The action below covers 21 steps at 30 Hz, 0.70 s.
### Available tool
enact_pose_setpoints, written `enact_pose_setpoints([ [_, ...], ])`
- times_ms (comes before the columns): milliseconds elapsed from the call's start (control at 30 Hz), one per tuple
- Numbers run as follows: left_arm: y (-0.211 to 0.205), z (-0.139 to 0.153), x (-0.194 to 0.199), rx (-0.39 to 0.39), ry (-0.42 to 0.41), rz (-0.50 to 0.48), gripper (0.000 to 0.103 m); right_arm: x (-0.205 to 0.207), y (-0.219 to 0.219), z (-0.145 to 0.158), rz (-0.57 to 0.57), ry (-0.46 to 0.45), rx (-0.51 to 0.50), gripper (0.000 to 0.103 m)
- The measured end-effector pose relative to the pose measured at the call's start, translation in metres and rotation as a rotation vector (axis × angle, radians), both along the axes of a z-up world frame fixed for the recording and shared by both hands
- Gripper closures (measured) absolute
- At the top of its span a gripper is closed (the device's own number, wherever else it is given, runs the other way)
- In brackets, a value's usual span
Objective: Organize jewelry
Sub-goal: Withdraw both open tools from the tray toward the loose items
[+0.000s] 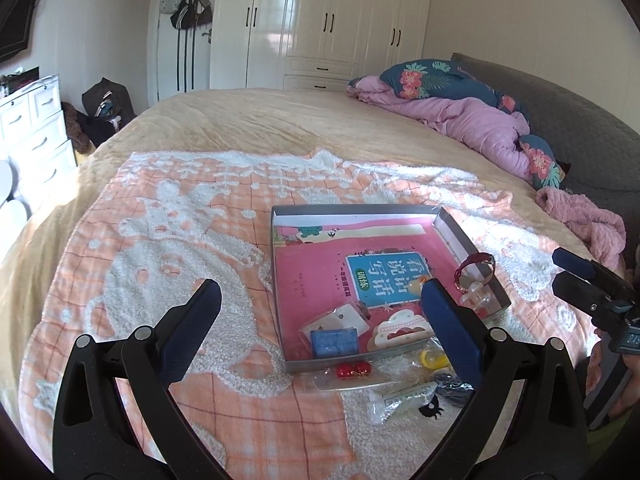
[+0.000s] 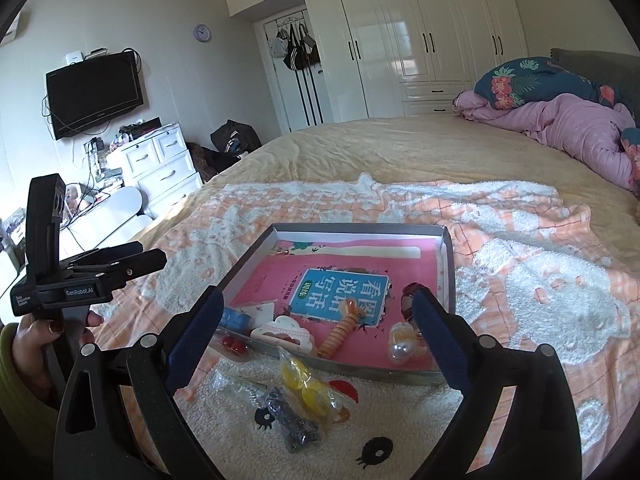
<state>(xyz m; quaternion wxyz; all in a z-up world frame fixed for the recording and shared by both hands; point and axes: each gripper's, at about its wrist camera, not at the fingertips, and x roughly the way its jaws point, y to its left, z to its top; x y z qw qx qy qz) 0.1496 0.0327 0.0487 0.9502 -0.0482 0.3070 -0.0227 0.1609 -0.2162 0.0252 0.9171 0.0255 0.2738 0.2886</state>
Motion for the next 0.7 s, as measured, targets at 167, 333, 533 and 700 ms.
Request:
enact_pose_setpoints([
  [167, 0.001, 0.003, -0.011, -0.008, -0.008, 0.007, 0.009, -0.011, -0.001, 0.002, 0.006, -0.005, -0.007, 0.008],
  [333, -0.002, -0.001, -0.020, 0.001, 0.006, 0.006, 0.009, -0.021, -0.002, 0.004, 0.020, -0.007, -0.015, 0.008],
  [533, -0.005, -0.009, -0.030, 0.014, 0.033, 0.004, 0.009, -0.031, -0.003, 0.003, 0.033, -0.005, -0.022, 0.008],
  [700, -0.009, -0.018, -0.037, 0.029, 0.056, -0.008, 0.009, -0.039, -0.005, 0.000, 0.042, 0.001, -0.032, 0.008],
])
